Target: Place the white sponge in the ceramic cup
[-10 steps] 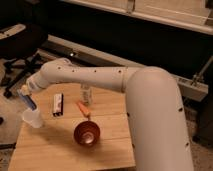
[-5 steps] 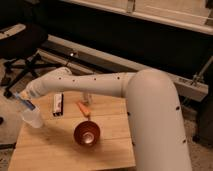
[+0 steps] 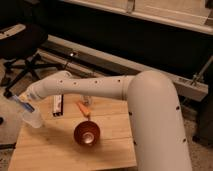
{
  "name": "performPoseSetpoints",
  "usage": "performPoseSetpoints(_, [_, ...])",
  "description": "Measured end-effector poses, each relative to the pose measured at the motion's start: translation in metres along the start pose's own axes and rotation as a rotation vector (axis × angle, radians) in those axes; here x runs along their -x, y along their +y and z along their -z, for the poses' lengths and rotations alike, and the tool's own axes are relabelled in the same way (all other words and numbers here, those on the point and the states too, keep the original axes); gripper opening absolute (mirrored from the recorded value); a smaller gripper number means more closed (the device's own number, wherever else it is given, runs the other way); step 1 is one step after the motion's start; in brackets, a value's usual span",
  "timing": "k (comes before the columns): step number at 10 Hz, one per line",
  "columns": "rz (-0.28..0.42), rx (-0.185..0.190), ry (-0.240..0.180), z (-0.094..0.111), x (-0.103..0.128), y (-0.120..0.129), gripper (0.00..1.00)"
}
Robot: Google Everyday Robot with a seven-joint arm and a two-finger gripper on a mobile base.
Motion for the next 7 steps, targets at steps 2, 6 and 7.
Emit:
performPoseSetpoints(2, [-0.015, 0.037, -0.017, 0.002, 0.0, 0.005, 0.0])
performPoseSetpoints(6, [-0.003, 0.06, -0.043, -0.006, -0.006, 0.002, 0.0])
performPoseSetpoints(7, [0.01, 0.056, -0.046, -0.01, -0.008, 0.0, 0.0])
